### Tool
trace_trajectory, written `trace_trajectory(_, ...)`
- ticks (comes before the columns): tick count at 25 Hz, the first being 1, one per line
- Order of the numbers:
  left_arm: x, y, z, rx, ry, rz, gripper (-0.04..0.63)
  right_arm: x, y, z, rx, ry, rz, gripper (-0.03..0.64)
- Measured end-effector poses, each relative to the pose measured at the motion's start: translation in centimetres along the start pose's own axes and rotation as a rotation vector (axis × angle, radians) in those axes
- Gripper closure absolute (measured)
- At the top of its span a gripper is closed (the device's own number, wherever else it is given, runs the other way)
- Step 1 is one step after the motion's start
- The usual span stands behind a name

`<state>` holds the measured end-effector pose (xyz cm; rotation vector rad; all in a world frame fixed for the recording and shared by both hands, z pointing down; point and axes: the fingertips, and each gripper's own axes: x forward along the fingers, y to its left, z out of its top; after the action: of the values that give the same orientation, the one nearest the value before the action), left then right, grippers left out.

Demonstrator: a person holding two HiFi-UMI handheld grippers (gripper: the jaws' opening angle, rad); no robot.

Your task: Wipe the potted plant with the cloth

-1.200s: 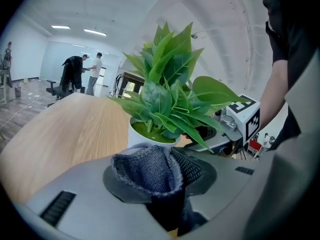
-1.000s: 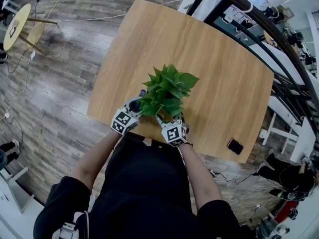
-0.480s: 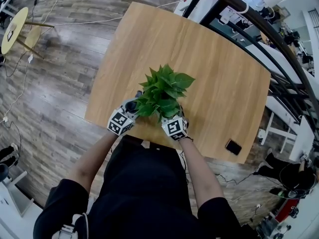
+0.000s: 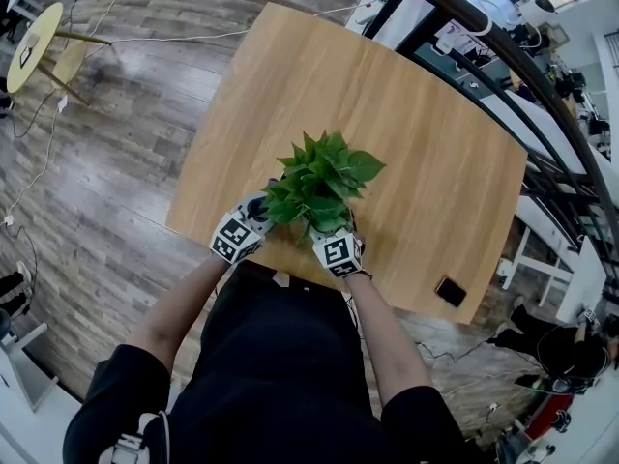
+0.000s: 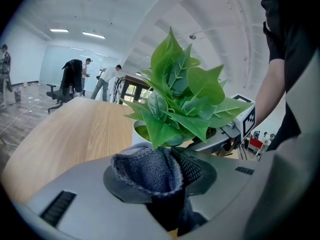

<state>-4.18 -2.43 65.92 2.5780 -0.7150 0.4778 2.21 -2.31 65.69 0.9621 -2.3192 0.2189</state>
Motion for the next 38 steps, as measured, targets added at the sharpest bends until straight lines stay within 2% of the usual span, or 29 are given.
trace_trajectory(6, -0.4, 1.6, 0.4, -0.029, -0.022, 0.035, 0.453, -0.8, 1.7, -0.4, -0.04, -0.005, 0.037, 0.344)
trace_trajectory(13, -0.3, 1.4, 0.1, -0.029, -0.017, 0.026, 0.453, -1.0, -0.7, -0.4, -0.045, -0.007, -0.046, 0.344)
trace_trajectory(18, -0.1, 0.9, 0.2, -0.011, -0.007, 0.02, 0.453, -0.4, -0.7, 1.1, -0.087, -0.042, -0.012, 0.344)
trace_trajectory(23, 0.1, -0.5, 0.1, -0.009, -0.009, -0.004, 0.453, 0.0, -0.8, 1.2, -0.035, -0.051, -0.039, 0.344)
trace_trajectory(26, 0.2, -1.0, -0.3, -0.035, -0.019, -0.001, 0.453, 0.1, -0.7, 1.2, -0.016, -0.053, -0.046, 0.344)
trace_trajectory(36, -1.0, 1.5, -0.4, -0.056, -0.031, 0.038, 0.453, -0.8, 2.9, 1.0, -0.011, -0.063, 0.035, 0.344)
trace_trajectory(38, -1.5, 2.2, -0.3, -0.055, -0.03, 0.044, 0.453, -0.7, 2.6, 0.8, 0.006, -0.055, 0.023, 0.344)
